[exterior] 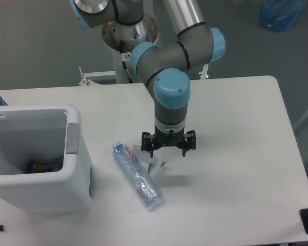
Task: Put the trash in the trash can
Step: 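Lower the open gripper onto the crumpled clear plastic wrap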
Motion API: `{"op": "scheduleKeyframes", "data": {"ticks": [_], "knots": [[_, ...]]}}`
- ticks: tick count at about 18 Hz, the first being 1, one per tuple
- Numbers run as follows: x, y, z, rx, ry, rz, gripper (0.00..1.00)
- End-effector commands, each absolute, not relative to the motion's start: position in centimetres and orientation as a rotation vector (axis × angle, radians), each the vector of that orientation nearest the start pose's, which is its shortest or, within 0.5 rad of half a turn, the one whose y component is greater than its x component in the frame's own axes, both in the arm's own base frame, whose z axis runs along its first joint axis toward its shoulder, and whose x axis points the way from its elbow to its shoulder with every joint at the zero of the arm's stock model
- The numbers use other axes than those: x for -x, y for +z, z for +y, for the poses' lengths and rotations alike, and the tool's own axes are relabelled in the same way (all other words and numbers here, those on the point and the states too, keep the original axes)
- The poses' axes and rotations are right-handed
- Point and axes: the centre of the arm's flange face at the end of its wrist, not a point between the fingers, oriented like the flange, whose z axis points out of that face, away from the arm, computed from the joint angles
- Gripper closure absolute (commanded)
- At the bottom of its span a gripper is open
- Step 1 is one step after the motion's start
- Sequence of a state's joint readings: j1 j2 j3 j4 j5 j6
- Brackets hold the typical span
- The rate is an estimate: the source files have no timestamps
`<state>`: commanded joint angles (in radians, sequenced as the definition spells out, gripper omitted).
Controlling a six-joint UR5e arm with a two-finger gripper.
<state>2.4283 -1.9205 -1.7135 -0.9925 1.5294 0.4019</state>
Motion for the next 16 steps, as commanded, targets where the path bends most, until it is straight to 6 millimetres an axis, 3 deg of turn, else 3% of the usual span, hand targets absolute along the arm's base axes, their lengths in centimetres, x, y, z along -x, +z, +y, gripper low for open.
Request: {"op": "scheduleKeyframes", "data": {"ticks": [9,12,16], "knots": [[35.7,27.2,50.5,2.976,0.005,-0.738,0.01],[35.7,27.0,50.5,2.976,0.002,-0.746,0.16],[35.7,27.1,50.5,2.975,0.003,-0.748,0.49]]}}
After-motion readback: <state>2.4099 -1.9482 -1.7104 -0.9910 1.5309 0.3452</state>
